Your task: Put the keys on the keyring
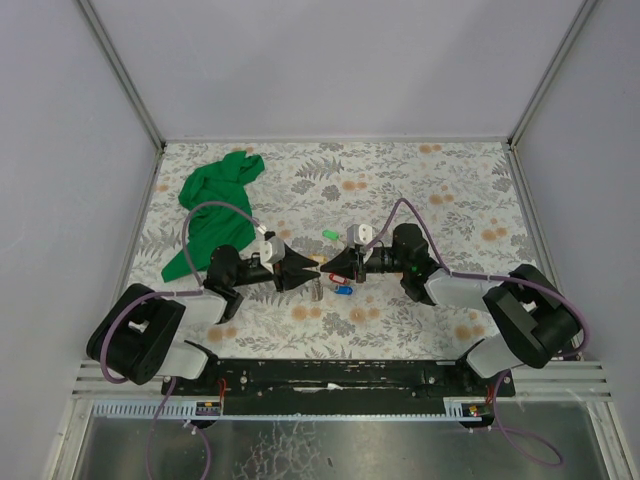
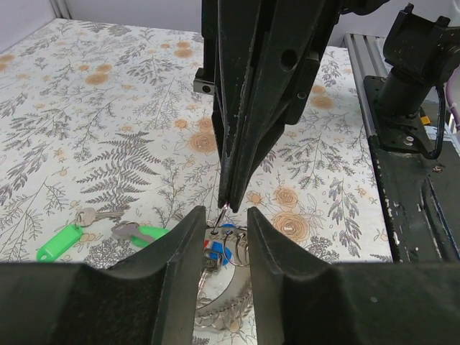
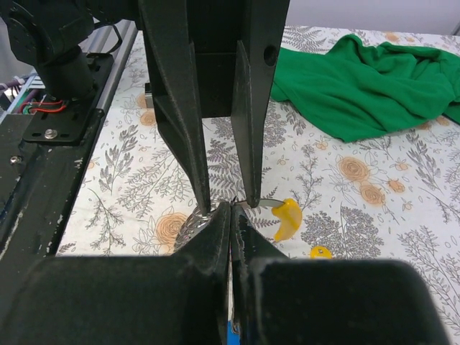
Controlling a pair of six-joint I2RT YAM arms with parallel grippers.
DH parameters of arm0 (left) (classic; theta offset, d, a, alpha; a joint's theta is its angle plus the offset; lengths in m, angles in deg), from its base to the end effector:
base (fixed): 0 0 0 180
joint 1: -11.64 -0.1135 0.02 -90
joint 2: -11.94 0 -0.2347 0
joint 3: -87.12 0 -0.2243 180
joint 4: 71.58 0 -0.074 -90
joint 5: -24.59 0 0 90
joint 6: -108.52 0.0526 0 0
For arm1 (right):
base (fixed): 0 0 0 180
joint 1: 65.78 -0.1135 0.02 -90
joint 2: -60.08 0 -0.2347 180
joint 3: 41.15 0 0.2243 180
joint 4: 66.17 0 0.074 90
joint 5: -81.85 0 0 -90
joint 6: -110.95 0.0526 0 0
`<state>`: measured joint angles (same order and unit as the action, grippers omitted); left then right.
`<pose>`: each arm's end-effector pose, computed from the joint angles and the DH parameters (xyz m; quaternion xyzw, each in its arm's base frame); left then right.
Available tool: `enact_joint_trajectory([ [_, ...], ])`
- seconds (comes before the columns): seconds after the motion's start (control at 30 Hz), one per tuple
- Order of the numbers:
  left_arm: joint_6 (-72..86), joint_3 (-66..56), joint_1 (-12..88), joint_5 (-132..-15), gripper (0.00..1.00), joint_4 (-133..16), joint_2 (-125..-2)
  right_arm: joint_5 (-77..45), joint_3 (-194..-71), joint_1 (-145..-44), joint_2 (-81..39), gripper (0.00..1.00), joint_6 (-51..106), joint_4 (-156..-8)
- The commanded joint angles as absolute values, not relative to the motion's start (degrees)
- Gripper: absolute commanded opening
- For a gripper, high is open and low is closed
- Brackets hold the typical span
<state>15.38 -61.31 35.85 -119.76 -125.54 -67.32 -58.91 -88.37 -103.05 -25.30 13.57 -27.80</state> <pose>0.1934 -0.1338 0.1896 0.4429 0.5215 -0.4528 0.5717 0.2019 0.2048 0.2092 -0.5231 0.4746 0.4573 0.5404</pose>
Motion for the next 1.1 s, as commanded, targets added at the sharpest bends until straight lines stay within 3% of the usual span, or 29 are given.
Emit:
enact_joint_trajectory([
  [0.0,17.3,-61.1,35.7,-119.5,0.28,-124.6,-66.8,-61.8,-90.1,-103.1,-25.6,0.00,15.7,-20.7],
  [0.17,17.6,-59.6,35.7,-120.6,0.21,-122.6,-68.0,-61.8,-90.1,-103.1,-25.1,0.00,14.9,-21.9],
  [0.4,19.1,-59.0,35.7,-120.8,0.01,-119.0,-67.4,-61.7,-90.3,-103.1,-25.1,0.00,14.7,-22.4],
  [0.57,18.7,-58.7,35.8,-119.7,0.00,-116.4,-66.0,-61.2,-90.0,-103.0,-24.0,0.00,14.1,-24.2],
  [0.7,21.2,-57.5,37.2,-114.6,0.00,-106.6,-61.3,-59.5,-89.3,-102.6,-20.7,0.20,10.4,-30.5],
  [0.9,25.1,-55.5,42.7,-99.5,0.00,-92.9,-56.3,-54.5,-89.5,-101.8,-14.7,0.34,2.8,-42.7],
  [1.07,21.6,-52.8,46.7,-86.4,0.00,-84.0,-53.0,-52.0,-89.2,-101.8,-13.7,0.43,5.3,-44.9],
])
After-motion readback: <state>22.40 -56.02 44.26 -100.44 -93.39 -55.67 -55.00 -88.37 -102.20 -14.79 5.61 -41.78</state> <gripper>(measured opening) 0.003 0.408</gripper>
